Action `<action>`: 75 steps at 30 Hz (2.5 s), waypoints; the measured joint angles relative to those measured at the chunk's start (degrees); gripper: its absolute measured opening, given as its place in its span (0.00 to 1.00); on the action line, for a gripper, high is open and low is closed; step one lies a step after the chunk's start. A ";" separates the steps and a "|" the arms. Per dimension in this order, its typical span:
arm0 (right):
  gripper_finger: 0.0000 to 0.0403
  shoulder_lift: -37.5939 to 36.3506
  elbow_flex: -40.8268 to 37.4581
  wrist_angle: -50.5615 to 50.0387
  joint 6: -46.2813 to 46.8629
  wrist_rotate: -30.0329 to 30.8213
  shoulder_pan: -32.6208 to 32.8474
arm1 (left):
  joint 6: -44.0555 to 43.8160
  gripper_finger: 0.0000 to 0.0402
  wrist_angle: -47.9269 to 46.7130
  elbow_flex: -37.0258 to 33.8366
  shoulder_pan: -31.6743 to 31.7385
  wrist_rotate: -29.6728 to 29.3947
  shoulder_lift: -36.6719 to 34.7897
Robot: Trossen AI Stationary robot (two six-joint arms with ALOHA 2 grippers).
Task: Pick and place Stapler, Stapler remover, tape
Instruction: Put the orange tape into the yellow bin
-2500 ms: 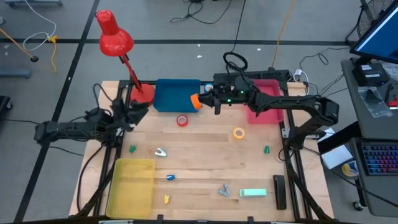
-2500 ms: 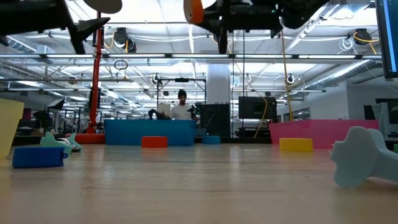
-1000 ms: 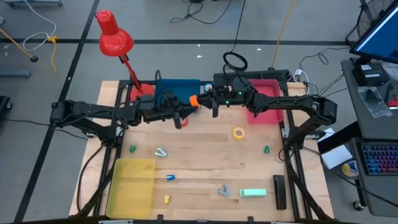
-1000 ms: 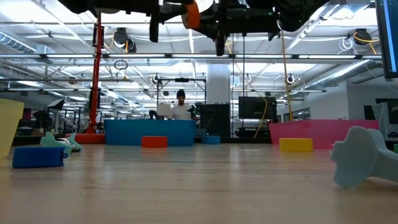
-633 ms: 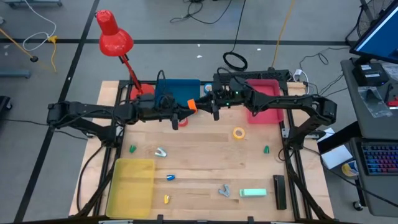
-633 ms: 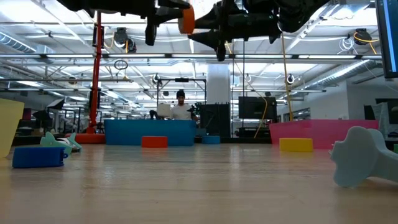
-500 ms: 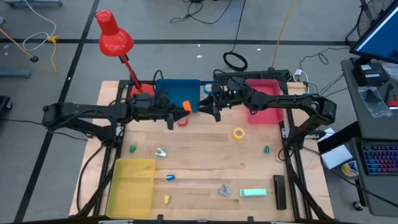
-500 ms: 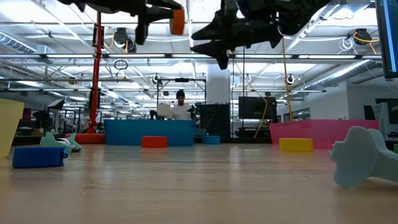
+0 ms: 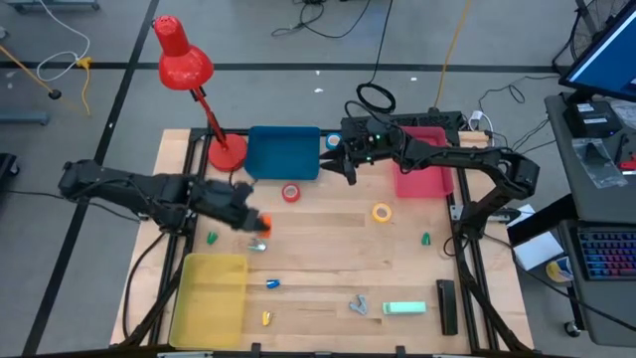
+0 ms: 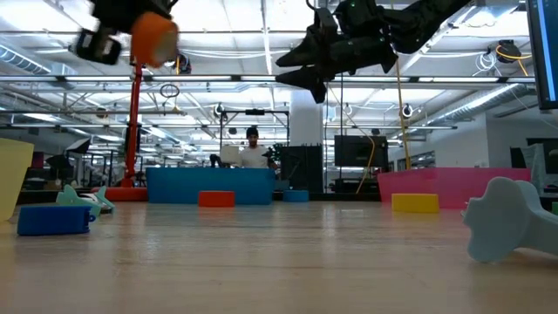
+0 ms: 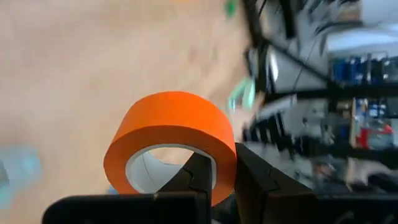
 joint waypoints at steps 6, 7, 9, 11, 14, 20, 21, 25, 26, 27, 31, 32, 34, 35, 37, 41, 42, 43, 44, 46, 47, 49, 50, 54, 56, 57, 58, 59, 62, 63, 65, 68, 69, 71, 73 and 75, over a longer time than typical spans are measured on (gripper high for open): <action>0.42 0.00 0.00 -0.03 -0.87 -0.01 0.02 | -18.05 0.09 -4.38 0.52 -10.34 3.43 2.96; 0.42 0.00 0.00 -0.04 -0.87 -0.01 0.03 | -20.76 0.09 -6.00 1.15 -12.03 4.06 3.74; 0.42 0.00 0.00 0.00 -0.88 -0.01 0.03 | -25.83 0.09 -10.51 2.88 -15.36 5.10 5.37; 0.41 0.00 0.00 0.00 -0.88 -0.01 0.05 | -30.34 0.09 -14.26 5.02 -18.22 6.04 7.08; 0.41 0.00 0.00 0.01 -1.09 -0.01 0.05 | -35.62 0.09 -19.29 7.12 -22.17 7.02 9.58; 0.41 -0.02 0.00 0.01 -1.11 -0.01 0.05 | -43.51 0.09 -21.72 7.32 -27.82 8.49 13.91; 0.41 -0.02 0.02 0.02 -1.11 0.05 0.05 | -44.23 0.09 -22.55 7.32 -28.54 9.51 14.80; 0.41 -0.02 0.02 0.05 -1.11 0.09 0.05 | -46.30 0.09 -27.57 7.32 -31.23 12.69 18.00; 0.41 -0.02 0.02 0.08 -1.11 0.09 0.05 | -46.56 0.09 -28.72 7.32 -31.61 12.74 18.65; 0.41 -0.02 0.02 0.13 -1.11 0.13 0.05 | -46.54 0.09 -29.92 7.32 -31.91 12.66 19.23; 0.41 -0.02 0.02 0.80 -1.11 0.14 0.05 | -44.89 0.09 -34.45 7.32 -32.22 10.74 21.09; 0.41 -0.02 0.02 0.94 -1.11 0.16 0.05 | -44.48 0.09 -35.47 7.32 -32.21 9.73 21.34; 0.41 -0.02 0.02 1.26 -1.11 0.16 0.05 | -44.01 0.09 -36.77 7.22 -32.20 8.13 21.64; 0.41 -0.02 0.02 1.35 -1.11 0.16 0.05 | -43.86 0.09 -36.96 6.75 -32.06 8.01 21.66; 0.40 -0.04 0.02 1.34 -1.11 0.16 0.05 | -43.67 0.09 -37.07 5.26 -32.10 8.23 21.72; 0.41 -0.04 0.02 1.34 -1.09 0.16 0.07 | -42.49 0.09 -36.26 1.70 -32.09 8.73 21.72; 0.41 -0.04 0.02 1.34 -1.09 0.18 0.07 | -42.33 0.09 -36.08 0.88 -32.03 8.81 21.72; 0.41 -0.04 0.02 1.32 -1.09 0.16 0.05 | -42.20 0.09 -35.97 0.13 -31.97 9.08 21.72; 0.41 -0.04 0.02 1.32 -1.09 0.18 0.07 | -42.18 0.09 -35.77 -0.75 -31.93 9.43 21.70; 0.40 -0.04 0.02 1.32 -1.09 0.18 0.07 | -42.11 0.09 -35.05 -2.13 -31.95 9.65 21.70; 0.40 -0.04 0.04 1.32 -1.09 0.18 0.07 | -41.76 0.09 -34.29 -2.71 -31.96 9.70 21.70; 0.40 -0.04 0.02 1.32 -1.09 0.17 0.07 | -40.84 0.09 -32.41 -3.91 -31.95 9.71 21.70; 0.40 -0.04 0.02 1.32 -1.09 0.18 0.07 | -40.69 0.09 -31.17 -4.61 -31.86 9.69 21.70; 0.40 -0.04 0.02 1.32 -1.07 0.18 0.07 | -40.68 0.09 -27.91 -7.30 -31.84 9.71 21.68; 0.40 -0.04 0.02 1.32 -1.07 0.18 0.07 | -40.67 0.09 -27.50 -8.14 -31.84 9.73 21.70; 0.40 -0.04 0.02 1.32 -1.07 0.18 0.07 | -40.81 0.09 -27.48 -8.37 -31.84 9.73 21.69; 0.40 -0.04 0.02 1.32 -1.07 0.18 0.08 | -41.08 0.09 -27.45 -8.58 -31.84 9.73 21.68; 0.40 -0.04 0.02 1.32 -1.07 0.18 0.07 | -41.11 0.09 -27.53 -8.70 -31.84 9.73 21.68; 0.40 -0.04 0.02 1.32 -1.07 0.18 0.08 | -41.11 0.14 -27.43 -9.01 -31.84 9.73 21.68; 0.40 -0.04 0.02 1.32 -1.07 0.18 0.09 | -41.11 0.15 -27.49 -9.08 -31.84 9.76 21.68; 0.40 -0.04 0.02 1.30 -1.07 0.18 0.10 | -41.10 0.18 -27.44 -9.09 -31.84 9.73 21.68; 0.40 -0.04 0.02 1.30 -1.07 0.18 0.07 | -40.18 0.19 -27.41 -9.09 -31.84 9.73 21.68; 0.40 -0.04 0.02 1.30 -1.06 0.18 0.10 | -39.97 0.19 -27.41 -9.09 -31.84 9.71 21.68; 0.40 -0.04 0.02 1.30 -1.05 0.18 0.10 | -39.78 0.20 -27.41 -9.09 -31.84 9.72 21.68; 0.40 -0.04 0.02 1.30 -1.05 0.18 0.09 | -39.66 0.20 -27.41 -9.09 -31.84 9.71 21.68; 0.40 -0.04 0.02 1.30 -1.05 0.20 0.10 | -39.45 0.20 -27.39 -9.09 -31.84 9.70 21.68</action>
